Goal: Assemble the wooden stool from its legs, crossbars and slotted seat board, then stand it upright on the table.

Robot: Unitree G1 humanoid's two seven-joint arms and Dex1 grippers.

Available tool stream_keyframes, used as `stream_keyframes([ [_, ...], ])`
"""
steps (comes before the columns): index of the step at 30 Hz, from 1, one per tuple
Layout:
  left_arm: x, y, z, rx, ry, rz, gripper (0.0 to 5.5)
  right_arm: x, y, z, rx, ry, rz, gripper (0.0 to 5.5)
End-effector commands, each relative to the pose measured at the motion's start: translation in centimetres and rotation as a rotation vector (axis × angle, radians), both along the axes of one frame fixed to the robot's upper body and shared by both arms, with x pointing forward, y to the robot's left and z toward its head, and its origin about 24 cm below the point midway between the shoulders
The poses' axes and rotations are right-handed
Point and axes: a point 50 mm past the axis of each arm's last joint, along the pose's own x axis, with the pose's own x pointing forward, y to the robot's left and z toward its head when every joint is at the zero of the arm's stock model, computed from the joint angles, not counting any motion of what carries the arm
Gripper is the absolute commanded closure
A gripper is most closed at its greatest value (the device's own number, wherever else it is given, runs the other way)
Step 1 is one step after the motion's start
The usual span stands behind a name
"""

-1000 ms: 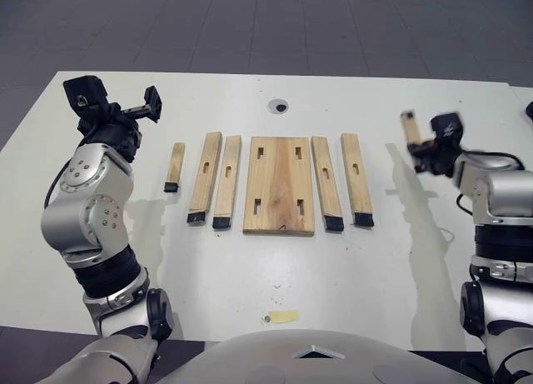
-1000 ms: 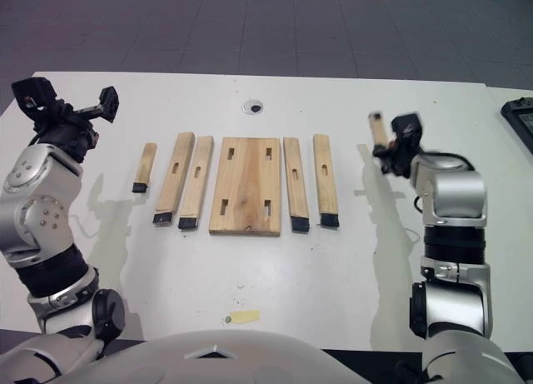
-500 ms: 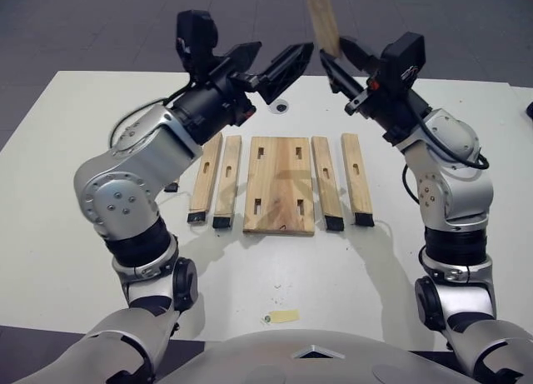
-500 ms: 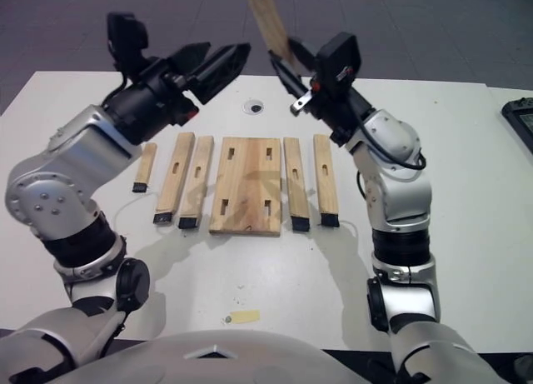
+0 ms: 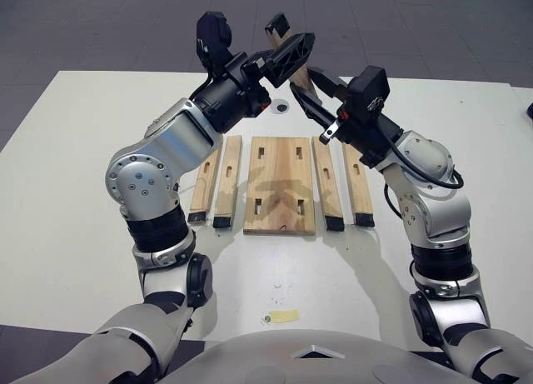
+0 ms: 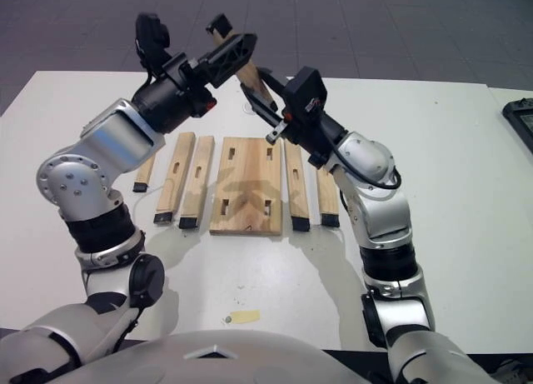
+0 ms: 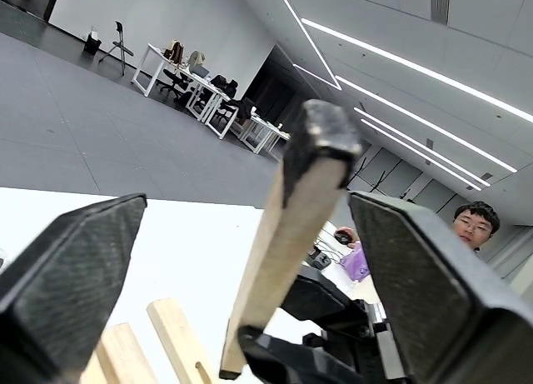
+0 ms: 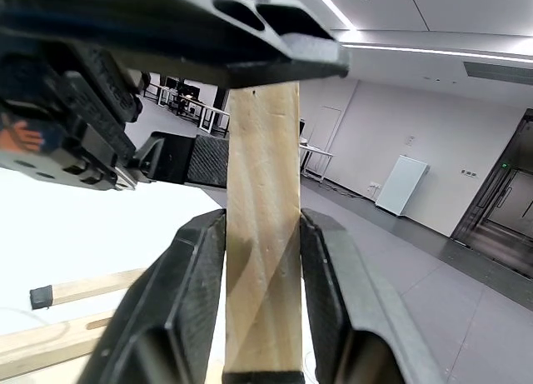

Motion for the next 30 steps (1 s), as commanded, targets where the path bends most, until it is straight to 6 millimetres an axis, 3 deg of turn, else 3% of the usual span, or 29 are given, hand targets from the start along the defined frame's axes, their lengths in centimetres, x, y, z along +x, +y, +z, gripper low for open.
stream_keyframes([
  [1,-0.3,-0.1,0.6,-0.001,-0.023,-0.011,1.92,0.3,-0.1,-0.3,-0.006,0.001,-0.031,4.19],
  [17,-0.3,-0.3,0.4,0.016,-0.038,-0.020,4.69,0.6,-0.1,-0.7,-0.025,-0.005,-0.046,4.19],
  [30,0.1,-0.3,-0.4,0.056,-0.027,0.002,5.01,0.9,0.0,-1.3,-0.064,0.005,-0.068,4.19],
])
